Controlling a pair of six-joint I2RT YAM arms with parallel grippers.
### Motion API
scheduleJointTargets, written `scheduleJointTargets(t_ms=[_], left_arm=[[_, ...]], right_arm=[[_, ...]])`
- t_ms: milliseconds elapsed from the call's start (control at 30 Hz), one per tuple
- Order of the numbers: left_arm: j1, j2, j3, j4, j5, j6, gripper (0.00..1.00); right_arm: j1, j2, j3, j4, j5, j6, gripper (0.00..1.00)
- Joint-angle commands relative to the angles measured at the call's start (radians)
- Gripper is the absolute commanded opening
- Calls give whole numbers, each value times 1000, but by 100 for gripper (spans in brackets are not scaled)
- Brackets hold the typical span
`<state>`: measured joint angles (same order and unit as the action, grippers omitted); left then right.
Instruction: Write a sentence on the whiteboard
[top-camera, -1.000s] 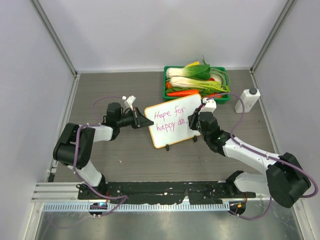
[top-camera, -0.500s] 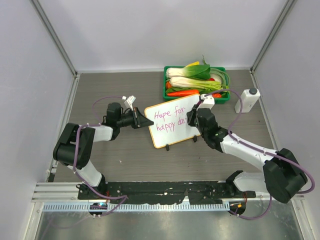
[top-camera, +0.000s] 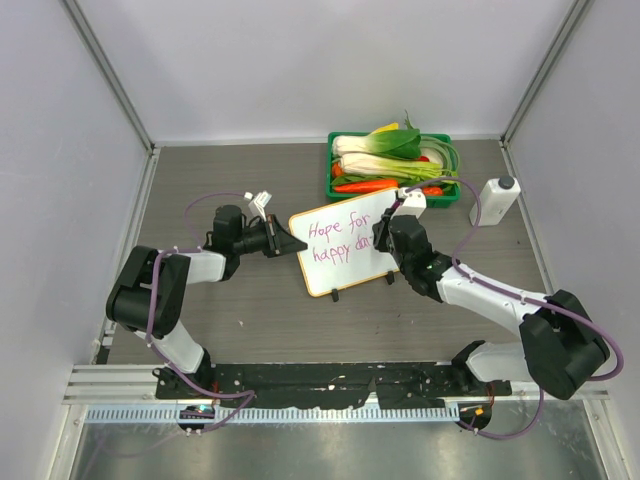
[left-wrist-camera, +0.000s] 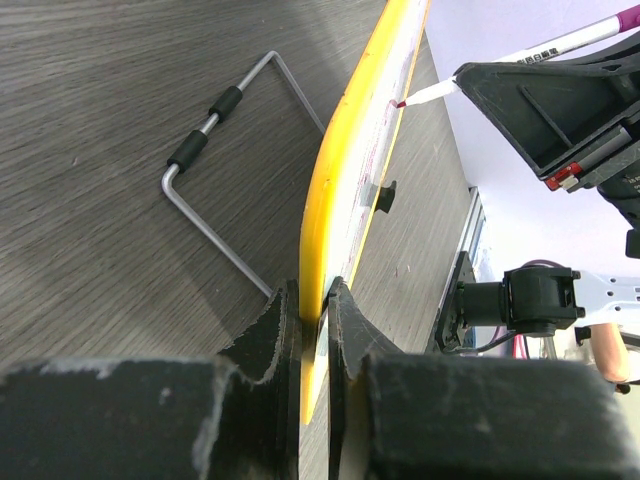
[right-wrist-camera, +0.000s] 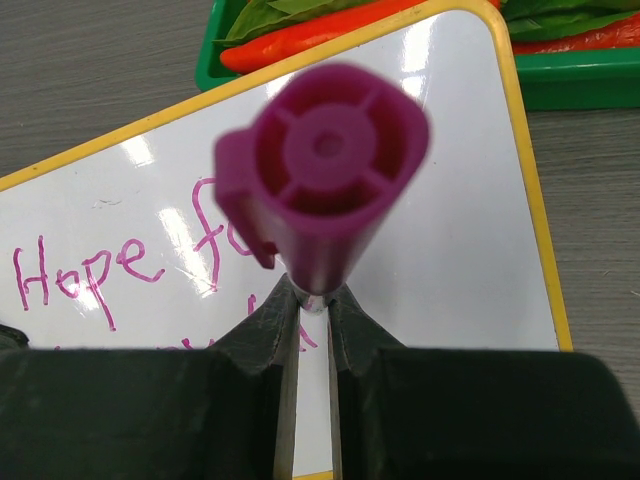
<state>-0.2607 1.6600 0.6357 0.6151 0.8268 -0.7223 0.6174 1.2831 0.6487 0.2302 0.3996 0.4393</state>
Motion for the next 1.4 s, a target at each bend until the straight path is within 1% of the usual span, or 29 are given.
scheduleJointTargets(t_ms=[0,367,1033,1167,1367], left_arm=[[2,23,-27,-133,-137,100,0],[3,23,-27,-133,-135,98,0],[0,18,-33,-130,-138,100,0],[3,24,-39,-115,-135,93,0],[0,29,-41,-101,-126,86,0]], right_arm=[[-5,1,14,26,28,-19,1],[-5,-31,-84,15,-2,18,1],[-1,-99,-196,-17,-93,76,1],[1,-146,-199,-29,-157,82,1],[1,-327,-150,-101,-232,133,1]])
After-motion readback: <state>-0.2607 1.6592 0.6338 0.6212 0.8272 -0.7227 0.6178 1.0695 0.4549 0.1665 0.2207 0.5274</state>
